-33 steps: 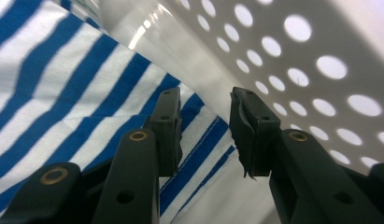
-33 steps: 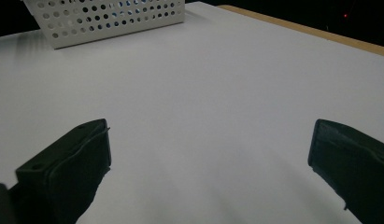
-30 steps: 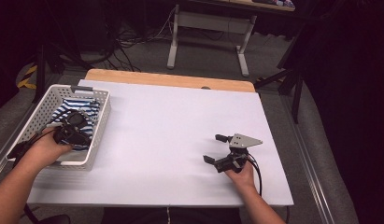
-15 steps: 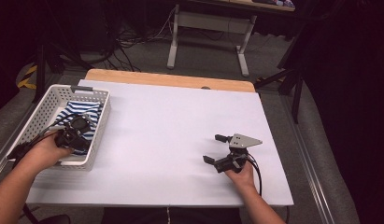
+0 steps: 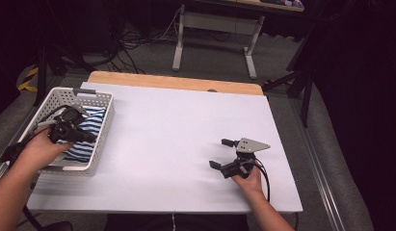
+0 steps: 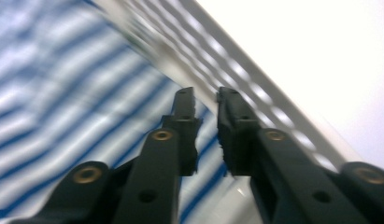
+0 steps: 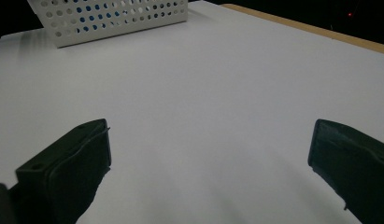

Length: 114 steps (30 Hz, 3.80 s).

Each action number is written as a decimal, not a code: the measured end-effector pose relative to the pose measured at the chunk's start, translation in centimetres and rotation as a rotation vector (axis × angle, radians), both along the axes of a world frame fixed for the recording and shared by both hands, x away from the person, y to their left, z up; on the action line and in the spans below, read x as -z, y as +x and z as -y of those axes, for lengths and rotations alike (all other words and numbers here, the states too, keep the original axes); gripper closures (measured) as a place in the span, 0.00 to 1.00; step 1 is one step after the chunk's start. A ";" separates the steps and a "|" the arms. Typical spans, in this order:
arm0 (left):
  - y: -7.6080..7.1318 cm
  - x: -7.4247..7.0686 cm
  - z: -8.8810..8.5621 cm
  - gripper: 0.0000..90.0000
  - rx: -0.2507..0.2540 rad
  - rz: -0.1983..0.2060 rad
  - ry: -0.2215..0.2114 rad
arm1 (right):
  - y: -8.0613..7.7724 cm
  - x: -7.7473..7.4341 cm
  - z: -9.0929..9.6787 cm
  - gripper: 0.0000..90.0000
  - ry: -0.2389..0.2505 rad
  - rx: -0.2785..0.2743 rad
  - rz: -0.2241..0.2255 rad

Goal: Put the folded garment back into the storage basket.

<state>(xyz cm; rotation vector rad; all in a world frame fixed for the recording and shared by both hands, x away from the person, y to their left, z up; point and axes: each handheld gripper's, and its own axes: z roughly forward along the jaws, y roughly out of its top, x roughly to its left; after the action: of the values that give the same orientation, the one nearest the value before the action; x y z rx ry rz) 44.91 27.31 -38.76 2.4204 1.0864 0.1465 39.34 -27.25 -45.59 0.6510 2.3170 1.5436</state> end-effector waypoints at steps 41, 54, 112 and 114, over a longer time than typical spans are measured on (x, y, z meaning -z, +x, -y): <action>6.6 1.4 1.5 0.82 -0.219 -0.012 0.000 | 0.0 0.0 0.0 0.00 -0.002 -0.008 -0.005; 1.1 -3.6 1.5 0.39 -0.199 0.201 -0.207 | 0.1 0.0 -0.1 0.00 -0.009 -0.010 -0.010; -5.4 7.6 14.3 0.01 0.175 0.431 -0.579 | -0.5 -0.4 -0.1 0.00 0.025 -0.057 0.009; -5.3 7.6 14.1 0.00 0.167 0.431 -0.596 | -0.5 -0.4 -0.1 0.00 0.024 -0.057 0.010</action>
<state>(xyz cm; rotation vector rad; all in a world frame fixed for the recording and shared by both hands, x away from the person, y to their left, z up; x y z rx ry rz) 39.63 13.21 -46.33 1.8172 0.6154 0.2371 38.84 -27.15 -45.19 0.5860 2.3318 1.5983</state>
